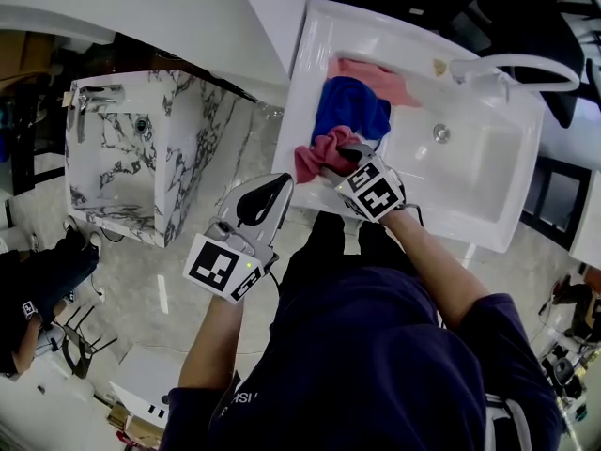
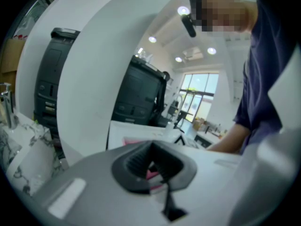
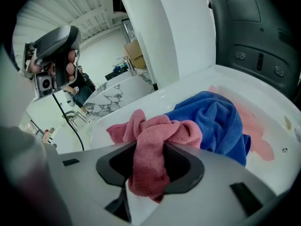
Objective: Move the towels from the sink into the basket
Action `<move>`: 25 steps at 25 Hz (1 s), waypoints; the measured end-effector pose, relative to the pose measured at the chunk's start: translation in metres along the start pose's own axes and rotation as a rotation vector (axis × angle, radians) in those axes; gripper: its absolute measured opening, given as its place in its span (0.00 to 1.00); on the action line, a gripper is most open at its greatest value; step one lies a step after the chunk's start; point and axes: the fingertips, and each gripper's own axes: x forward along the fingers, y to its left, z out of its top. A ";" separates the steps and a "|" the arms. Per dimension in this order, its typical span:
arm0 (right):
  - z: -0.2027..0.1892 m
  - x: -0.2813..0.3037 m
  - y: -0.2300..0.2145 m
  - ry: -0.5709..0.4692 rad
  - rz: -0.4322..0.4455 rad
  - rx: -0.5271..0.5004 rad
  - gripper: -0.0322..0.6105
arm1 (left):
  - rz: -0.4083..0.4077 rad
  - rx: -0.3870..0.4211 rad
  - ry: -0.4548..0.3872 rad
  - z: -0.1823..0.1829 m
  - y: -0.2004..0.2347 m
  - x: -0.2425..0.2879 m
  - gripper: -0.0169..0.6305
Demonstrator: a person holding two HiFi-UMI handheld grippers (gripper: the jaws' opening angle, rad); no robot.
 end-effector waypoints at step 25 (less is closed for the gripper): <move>0.031 -0.058 -0.008 -0.173 0.007 0.039 0.18 | -0.051 0.040 -0.002 0.009 -0.012 0.023 0.03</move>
